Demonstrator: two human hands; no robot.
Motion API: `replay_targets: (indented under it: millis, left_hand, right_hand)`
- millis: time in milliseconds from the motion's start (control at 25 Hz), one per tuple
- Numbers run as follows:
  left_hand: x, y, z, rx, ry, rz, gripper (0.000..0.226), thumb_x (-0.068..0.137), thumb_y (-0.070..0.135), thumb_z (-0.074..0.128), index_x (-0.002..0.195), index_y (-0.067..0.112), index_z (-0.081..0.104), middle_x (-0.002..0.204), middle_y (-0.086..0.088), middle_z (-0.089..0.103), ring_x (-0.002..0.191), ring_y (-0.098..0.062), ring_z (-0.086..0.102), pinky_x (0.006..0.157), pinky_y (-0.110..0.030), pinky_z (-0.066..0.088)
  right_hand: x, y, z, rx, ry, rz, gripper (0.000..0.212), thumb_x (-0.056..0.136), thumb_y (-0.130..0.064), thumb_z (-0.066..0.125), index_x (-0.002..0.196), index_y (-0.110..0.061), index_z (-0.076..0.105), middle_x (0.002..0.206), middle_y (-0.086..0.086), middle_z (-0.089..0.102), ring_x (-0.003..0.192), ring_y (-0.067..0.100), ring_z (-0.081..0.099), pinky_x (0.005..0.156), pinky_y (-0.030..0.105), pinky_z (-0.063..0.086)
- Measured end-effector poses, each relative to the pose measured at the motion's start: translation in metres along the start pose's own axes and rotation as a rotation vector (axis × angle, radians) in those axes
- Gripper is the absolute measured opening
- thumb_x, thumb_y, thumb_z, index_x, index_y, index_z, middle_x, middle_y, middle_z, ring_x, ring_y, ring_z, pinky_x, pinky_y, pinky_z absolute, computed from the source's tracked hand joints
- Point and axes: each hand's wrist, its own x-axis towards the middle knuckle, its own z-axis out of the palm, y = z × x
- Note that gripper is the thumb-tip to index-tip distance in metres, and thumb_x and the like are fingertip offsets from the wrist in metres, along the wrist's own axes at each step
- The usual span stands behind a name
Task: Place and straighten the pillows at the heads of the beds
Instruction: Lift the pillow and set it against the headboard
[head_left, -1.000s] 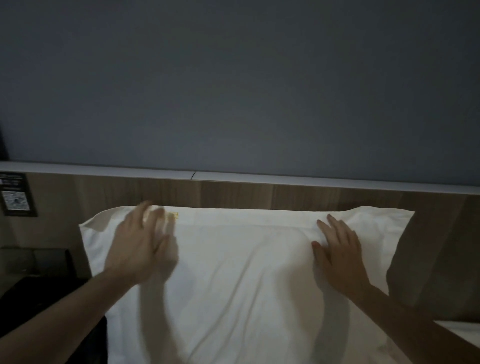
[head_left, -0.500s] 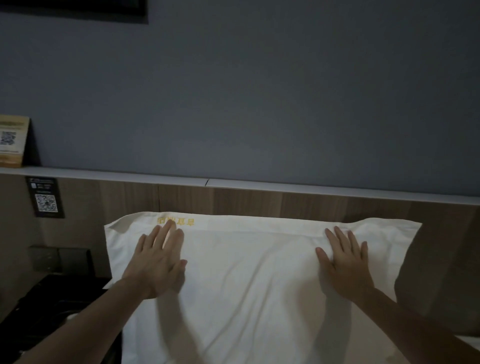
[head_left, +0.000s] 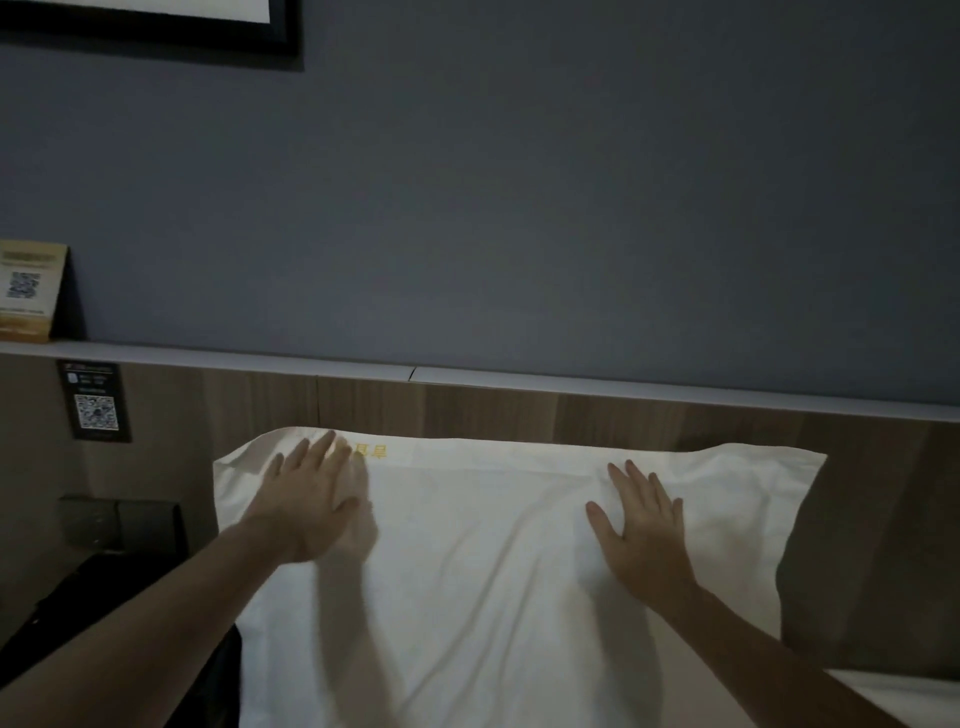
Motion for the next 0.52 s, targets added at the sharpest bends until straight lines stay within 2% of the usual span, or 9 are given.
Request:
replay_targets:
  millis: [80, 160, 240, 320, 400, 520]
  left_hand:
    - [-0.032, 0.014, 0.019, -0.100, 0.021, 0.101, 0.075, 0.098, 0.057, 0.038, 0.163, 0.024, 0.020, 0.174, -0.001, 0.010, 0.159, -0.024, 0.013, 0.128, -0.045, 0.015]
    - [-0.066, 0.022, 0.043, -0.128, -0.032, 0.169, 0.077, 0.092, 0.060, 0.037, 0.161, 0.028, 0.024, 0.172, 0.003, 0.015, 0.158, -0.020, 0.018, 0.127, -0.039, 0.017]
    - [-0.100, 0.021, 0.067, -0.142, -0.110, 0.177, 0.074, 0.093, 0.061, 0.042, 0.160, 0.032, 0.027, 0.171, 0.006, 0.018, 0.156, -0.016, 0.020, 0.127, -0.037, 0.017]
    - [-0.135, 0.020, 0.091, -0.163, -0.186, 0.152, 0.073, 0.094, 0.058, 0.051, 0.158, 0.032, 0.030, 0.170, 0.007, 0.020, 0.155, -0.015, 0.023, 0.125, -0.034, 0.019]
    - [-0.171, 0.020, 0.114, -0.203, -0.270, 0.123, 0.075, 0.094, 0.058, 0.054, 0.159, 0.032, 0.029, 0.170, 0.008, 0.019, 0.156, -0.015, 0.023, 0.125, -0.034, 0.019]
    - [-0.219, 0.019, 0.147, -0.242, -0.401, 0.088, 0.076, 0.090, 0.059, 0.055, 0.158, 0.035, 0.029, 0.171, 0.006, 0.016, 0.156, -0.018, 0.022, 0.124, -0.035, 0.020]
  right_hand:
    - [-0.016, -0.008, 0.003, 0.094, -0.072, 0.012, 0.064, 0.100, -0.044, 0.063, 0.158, -0.025, 0.045, 0.171, 0.002, 0.032, 0.161, 0.031, 0.021, 0.130, 0.056, 0.014]
    - [-0.044, -0.013, 0.009, 0.131, -0.137, -0.019, 0.064, 0.100, -0.043, 0.064, 0.159, -0.026, 0.044, 0.173, 0.000, 0.027, 0.163, 0.026, 0.013, 0.132, 0.047, 0.011]
    - [-0.082, -0.016, 0.017, 0.142, -0.183, -0.081, 0.063, 0.100, -0.037, 0.067, 0.157, -0.020, 0.047, 0.172, 0.004, 0.027, 0.163, 0.028, 0.014, 0.132, 0.039, 0.012]
    - [-0.131, -0.019, 0.029, 0.166, -0.267, -0.108, 0.063, 0.099, -0.034, 0.070, 0.156, -0.017, 0.048, 0.170, 0.000, 0.025, 0.162, 0.028, 0.016, 0.129, 0.030, 0.010]
    - [-0.180, -0.022, 0.044, 0.211, -0.369, -0.044, 0.066, 0.099, -0.037, 0.070, 0.158, -0.024, 0.044, 0.170, -0.007, 0.019, 0.162, 0.020, 0.015, 0.123, 0.019, 0.010]
    - [-0.242, -0.024, 0.064, 0.296, -0.469, 0.144, 0.068, 0.096, -0.035, 0.074, 0.156, -0.026, 0.045, 0.172, -0.004, 0.023, 0.160, 0.016, 0.021, 0.123, 0.019, 0.017]
